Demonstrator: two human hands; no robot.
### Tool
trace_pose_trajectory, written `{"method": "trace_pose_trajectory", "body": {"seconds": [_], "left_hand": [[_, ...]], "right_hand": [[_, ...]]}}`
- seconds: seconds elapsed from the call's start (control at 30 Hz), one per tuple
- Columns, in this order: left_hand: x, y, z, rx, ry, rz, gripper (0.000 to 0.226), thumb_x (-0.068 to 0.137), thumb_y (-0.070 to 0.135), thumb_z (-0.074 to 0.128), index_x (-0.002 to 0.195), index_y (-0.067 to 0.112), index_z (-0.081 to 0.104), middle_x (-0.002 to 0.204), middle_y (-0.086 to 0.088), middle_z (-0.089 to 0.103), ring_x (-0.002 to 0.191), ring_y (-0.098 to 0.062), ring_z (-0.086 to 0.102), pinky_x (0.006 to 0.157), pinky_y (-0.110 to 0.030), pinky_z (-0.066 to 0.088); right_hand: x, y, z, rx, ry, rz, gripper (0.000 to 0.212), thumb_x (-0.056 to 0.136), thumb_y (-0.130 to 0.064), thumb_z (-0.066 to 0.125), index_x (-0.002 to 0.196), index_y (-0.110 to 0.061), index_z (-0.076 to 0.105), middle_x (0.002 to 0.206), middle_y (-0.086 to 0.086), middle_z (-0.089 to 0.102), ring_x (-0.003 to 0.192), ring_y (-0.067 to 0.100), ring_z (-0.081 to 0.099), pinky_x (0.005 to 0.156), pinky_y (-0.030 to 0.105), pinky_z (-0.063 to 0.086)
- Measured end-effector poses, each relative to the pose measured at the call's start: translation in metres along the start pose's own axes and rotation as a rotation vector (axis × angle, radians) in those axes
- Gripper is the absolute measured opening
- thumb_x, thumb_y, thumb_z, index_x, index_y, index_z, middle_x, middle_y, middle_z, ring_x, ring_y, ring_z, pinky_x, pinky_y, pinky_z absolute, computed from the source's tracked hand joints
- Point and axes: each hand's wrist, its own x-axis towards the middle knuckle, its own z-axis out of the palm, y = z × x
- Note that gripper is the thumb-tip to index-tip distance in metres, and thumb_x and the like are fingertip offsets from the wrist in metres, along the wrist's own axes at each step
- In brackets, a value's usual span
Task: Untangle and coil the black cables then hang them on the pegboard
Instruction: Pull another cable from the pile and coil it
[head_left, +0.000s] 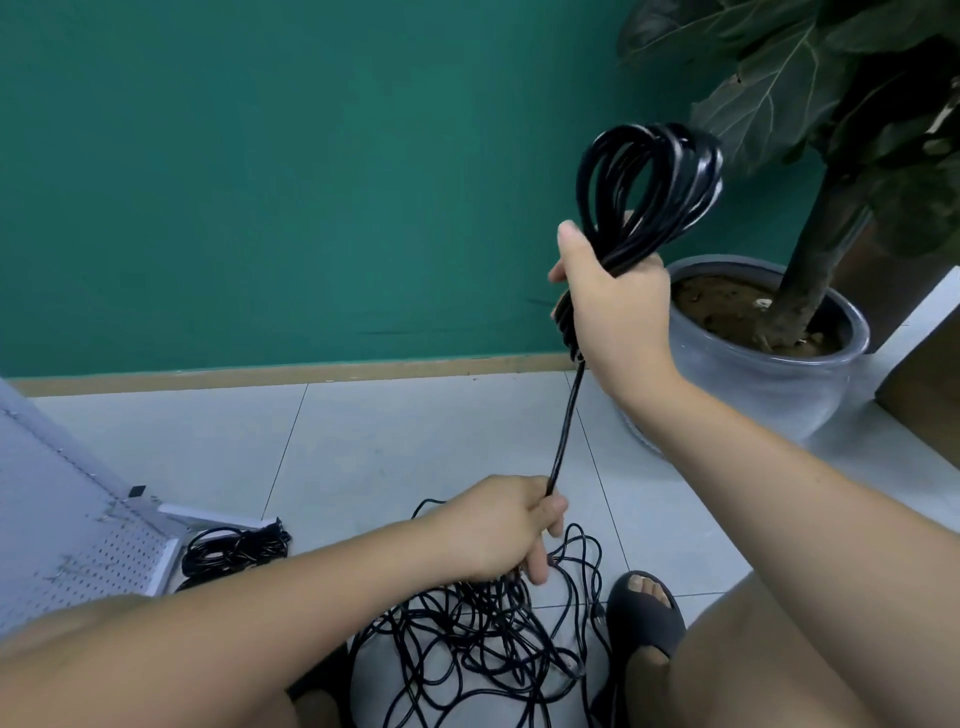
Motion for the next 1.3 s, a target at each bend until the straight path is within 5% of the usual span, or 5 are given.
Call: {"method": "trace_pose_trajectory", "body": {"seconds": [0.33, 0.5, 0.87, 1.03, 1.3], "left_hand": [[-0.036, 0.033, -0.060, 0.270, 0.426, 0.303, 0.029, 0.109, 0.039, 0.057, 0.086, 0.025, 0.068, 0.059, 0.008, 0.056, 0.057, -0.007, 0.051, 0.058, -0.027, 0.037], [-0.052, 0.035, -0.089, 0.169, 0.596, 0.395, 0.015, 0.100, 0.032, 0.075, 0.086, 0.028, 0.071, 0.060, 0.025, 0.056, 0.056, -0.005, 0.046, 0.055, -0.017, 0.031], [-0.074, 0.039, -0.124, 0.069, 0.826, 0.403, 0.033, 0.089, 0.039, 0.084, 0.080, 0.017, 0.062, 0.064, -0.010, 0.056, 0.059, -0.008, 0.039, 0.055, -0.019, 0.034], [-0.081, 0.042, -0.129, 0.039, 0.836, 0.379, 0.031, 0.078, 0.038, 0.093, 0.074, 0.020, 0.068, 0.063, 0.003, 0.066, 0.058, -0.014, 0.050, 0.055, -0.027, 0.040], [-0.068, 0.038, -0.133, 0.003, 0.865, 0.341, 0.034, 0.072, 0.039, 0.097, 0.074, 0.022, 0.068, 0.065, 0.002, 0.060, 0.060, -0.006, 0.046, 0.056, -0.021, 0.036]], "right_hand": [[-0.006, 0.022, -0.003, -0.750, -0.594, -0.197, 0.045, 0.099, -0.058, 0.062, 0.077, -0.019, 0.056, 0.066, 0.003, 0.069, 0.064, 0.017, 0.065, 0.064, 0.037, 0.055], [-0.021, 0.027, -0.003, -0.607, -0.833, 0.006, 0.058, 0.103, -0.057, 0.062, 0.079, -0.004, 0.056, 0.066, 0.015, 0.065, 0.051, 0.015, 0.054, 0.058, 0.031, 0.046], [-0.049, 0.008, 0.002, -0.280, -0.938, 0.230, 0.086, 0.093, -0.093, 0.027, 0.085, -0.012, 0.055, 0.061, 0.010, 0.063, 0.048, 0.023, 0.050, 0.051, 0.025, 0.044], [-0.043, 0.002, -0.002, -0.427, -0.986, 0.093, 0.033, 0.092, -0.054, 0.079, 0.071, -0.037, 0.061, 0.061, -0.009, 0.059, 0.057, 0.006, 0.052, 0.062, 0.024, 0.043], [-0.053, -0.002, 0.002, -0.635, -1.098, 0.192, 0.032, 0.100, -0.024, 0.069, 0.076, -0.012, 0.053, 0.054, -0.003, 0.052, 0.038, 0.008, 0.043, 0.039, 0.017, 0.035]]}}
